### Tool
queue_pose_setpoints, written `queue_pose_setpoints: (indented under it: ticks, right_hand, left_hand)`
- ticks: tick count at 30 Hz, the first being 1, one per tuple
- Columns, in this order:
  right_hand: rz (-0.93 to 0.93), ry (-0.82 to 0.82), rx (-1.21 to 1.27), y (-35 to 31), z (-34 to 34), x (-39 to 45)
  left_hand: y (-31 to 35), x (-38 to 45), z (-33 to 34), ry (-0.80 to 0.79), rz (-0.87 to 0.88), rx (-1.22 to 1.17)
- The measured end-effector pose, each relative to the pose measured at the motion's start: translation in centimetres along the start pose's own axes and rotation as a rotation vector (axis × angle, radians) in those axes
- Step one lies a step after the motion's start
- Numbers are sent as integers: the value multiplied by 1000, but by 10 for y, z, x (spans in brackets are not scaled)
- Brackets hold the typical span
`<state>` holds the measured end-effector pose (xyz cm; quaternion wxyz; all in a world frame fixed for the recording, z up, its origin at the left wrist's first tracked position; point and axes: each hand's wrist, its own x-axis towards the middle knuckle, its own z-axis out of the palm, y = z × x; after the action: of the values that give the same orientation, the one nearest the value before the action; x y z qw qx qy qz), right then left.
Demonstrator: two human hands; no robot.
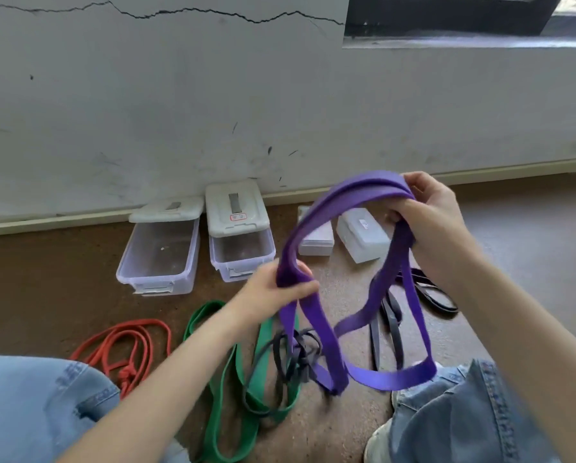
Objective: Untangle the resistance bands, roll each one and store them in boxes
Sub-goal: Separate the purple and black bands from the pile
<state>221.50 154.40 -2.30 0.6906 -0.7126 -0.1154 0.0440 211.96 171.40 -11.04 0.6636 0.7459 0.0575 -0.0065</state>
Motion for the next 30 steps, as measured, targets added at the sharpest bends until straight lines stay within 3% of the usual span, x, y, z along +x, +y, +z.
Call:
queue_pose_setpoints:
  ticks: [2, 4, 7, 9, 11, 15, 17, 19, 21, 23, 27, 30]
  right_hand:
    - [22, -107, -368, 5, -7, 4]
    - [165, -416, -495, 12, -6, 1]
    - [256, -857, -237, 15, 1, -5]
    - [201, -952, -198, 17, 8, -10]
    - [173, -898, -247, 27, 21, -20]
    - [89, -542, -145, 46, 42, -29]
    - [71, -372, -70, 44, 41, -27]
    - [96, -245, 61, 37, 39, -22]
    - [134, -176, 196, 24, 36, -18]
    - [151, -154, 291, 11, 31, -14]
    - [140, -104, 350, 2, 22, -7]
    - [110, -16, 164, 11, 16, 3]
  left_hand:
    - [41, 3, -19, 106, 67, -308]
    - [79, 3, -31, 132, 164, -466]
    - [110, 0, -28, 79, 215, -435]
    - [114, -2, -19, 66, 184, -410]
    - [111, -2, -10, 26, 165, -416]
    - [99, 8, -9, 63, 147, -426]
    - [80, 14, -18, 129, 142, -272]
    - [45, 14, -26, 89, 13, -40]
    - [-1, 5, -20, -109, -159, 167]
    - [-44, -3, -1, -239, -178, 311]
    - [-72, -5, 19, -122, -88, 303]
    - [-55, 0, 10, -147, -44, 194]
